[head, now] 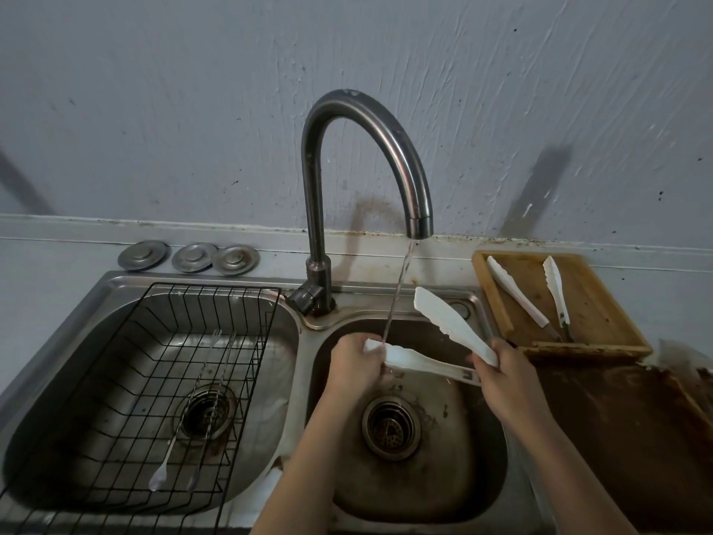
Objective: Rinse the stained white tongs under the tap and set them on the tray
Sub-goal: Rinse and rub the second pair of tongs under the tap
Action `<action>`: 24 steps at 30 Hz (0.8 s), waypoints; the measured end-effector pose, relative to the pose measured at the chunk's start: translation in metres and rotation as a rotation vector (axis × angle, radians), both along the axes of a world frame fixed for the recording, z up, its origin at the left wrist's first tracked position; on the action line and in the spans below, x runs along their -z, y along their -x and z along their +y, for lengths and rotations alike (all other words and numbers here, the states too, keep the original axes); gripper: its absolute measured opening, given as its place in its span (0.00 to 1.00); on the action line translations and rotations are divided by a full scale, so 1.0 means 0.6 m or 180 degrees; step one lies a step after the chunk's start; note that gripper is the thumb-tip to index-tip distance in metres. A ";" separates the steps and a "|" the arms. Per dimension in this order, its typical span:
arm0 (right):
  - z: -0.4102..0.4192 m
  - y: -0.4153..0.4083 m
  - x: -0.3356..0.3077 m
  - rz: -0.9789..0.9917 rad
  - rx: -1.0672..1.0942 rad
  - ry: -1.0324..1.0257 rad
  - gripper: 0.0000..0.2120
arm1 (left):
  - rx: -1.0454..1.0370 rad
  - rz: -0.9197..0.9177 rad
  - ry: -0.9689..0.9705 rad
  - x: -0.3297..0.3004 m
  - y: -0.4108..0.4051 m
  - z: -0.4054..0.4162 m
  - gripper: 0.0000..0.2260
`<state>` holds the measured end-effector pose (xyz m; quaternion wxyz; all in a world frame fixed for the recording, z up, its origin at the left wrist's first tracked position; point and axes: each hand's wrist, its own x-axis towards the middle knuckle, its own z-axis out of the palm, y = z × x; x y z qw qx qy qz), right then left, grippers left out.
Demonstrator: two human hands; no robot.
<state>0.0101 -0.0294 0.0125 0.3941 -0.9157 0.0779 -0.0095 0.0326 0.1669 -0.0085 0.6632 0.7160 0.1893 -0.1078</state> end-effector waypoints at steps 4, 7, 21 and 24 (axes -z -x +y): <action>-0.010 -0.002 0.007 -0.0001 0.0095 -0.0009 0.04 | 0.0494 0.0184 -0.0156 -0.007 0.003 0.000 0.12; -0.006 0.002 0.021 0.0117 0.0175 -0.0240 0.08 | 0.0461 -0.0147 -0.0120 -0.027 0.000 0.009 0.11; 0.085 0.017 0.028 0.0436 -0.0849 -0.1254 0.19 | -0.0938 -0.1667 0.0018 -0.083 0.001 -0.003 0.10; 0.094 0.015 0.020 0.0292 -0.0863 -0.1332 0.22 | -0.1049 -0.1719 -0.0221 -0.074 0.007 -0.016 0.05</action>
